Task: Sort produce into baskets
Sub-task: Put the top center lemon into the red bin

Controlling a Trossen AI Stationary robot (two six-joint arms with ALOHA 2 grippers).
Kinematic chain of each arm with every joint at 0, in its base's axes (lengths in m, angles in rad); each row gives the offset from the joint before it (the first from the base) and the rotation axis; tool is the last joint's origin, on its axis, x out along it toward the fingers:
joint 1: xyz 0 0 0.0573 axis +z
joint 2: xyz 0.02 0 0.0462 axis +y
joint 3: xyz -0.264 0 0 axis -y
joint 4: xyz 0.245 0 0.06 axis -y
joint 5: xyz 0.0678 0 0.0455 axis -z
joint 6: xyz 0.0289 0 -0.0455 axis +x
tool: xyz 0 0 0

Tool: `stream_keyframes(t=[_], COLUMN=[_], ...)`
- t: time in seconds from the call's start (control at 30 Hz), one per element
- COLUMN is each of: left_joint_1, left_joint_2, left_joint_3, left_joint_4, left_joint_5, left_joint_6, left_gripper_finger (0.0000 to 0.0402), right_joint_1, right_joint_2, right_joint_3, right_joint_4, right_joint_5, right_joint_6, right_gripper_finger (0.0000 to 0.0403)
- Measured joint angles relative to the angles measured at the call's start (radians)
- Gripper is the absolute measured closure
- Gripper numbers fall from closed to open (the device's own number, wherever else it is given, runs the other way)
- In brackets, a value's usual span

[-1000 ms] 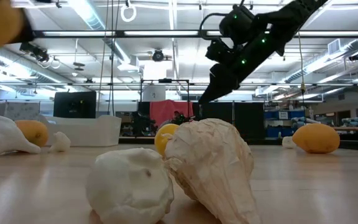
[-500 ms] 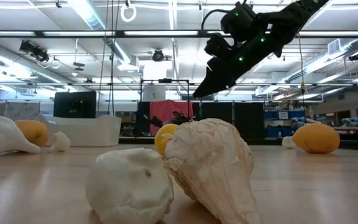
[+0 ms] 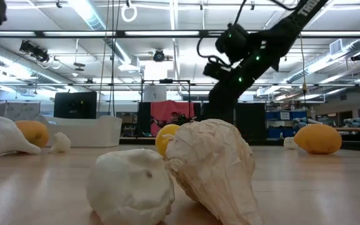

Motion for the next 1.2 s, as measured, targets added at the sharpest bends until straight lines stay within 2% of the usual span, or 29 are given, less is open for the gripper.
stream_keyframes(t=[0.17,0.37,0.5,0.57,0.67,1.0,1.2], left_joint_1=[0.003,0.007,0.008,0.008,0.008,0.009,0.013], left_joint_2=[-0.058,-0.114,-0.122,-0.122,-0.122,-0.095,-0.011], left_joint_3=[0.002,0.003,0.003,0.003,0.003,0.003,0.003], left_joint_4=[-0.042,-0.054,-0.054,-0.052,-0.042,0.061,0.147], left_joint_5=[-0.15,-0.317,-0.405,-0.445,-0.482,-0.641,-0.723], left_joint_6=[-0.025,-0.023,-0.022,-0.022,-0.02,-0.01,-0.007], left_gripper_finger=[0.0081,0.0081,0.0081,0.0081,0.0081,0.0081,0.0081], right_joint_1=[-0.075,-0.146,-0.168,-0.173,-0.174,-0.171,-0.109], right_joint_2=[0.057,0.125,0.16,0.175,0.192,0.194,0.184], right_joint_3=[0.015,0.044,0.068,0.081,0.095,0.103,0.103], right_joint_4=[0.008,0.006,0.0,-0.001,-0.002,-0.041,-0.01], right_joint_5=[-0.04,-0.1,-0.181,-0.22,-0.22,-0.216,-0.216], right_joint_6=[0.056,0.051,0.051,0.051,0.051,0.073,0.074], right_gripper_finger=[0.0041,0.0044,0.0057,0.0069,0.0094,0.0211,0.022])
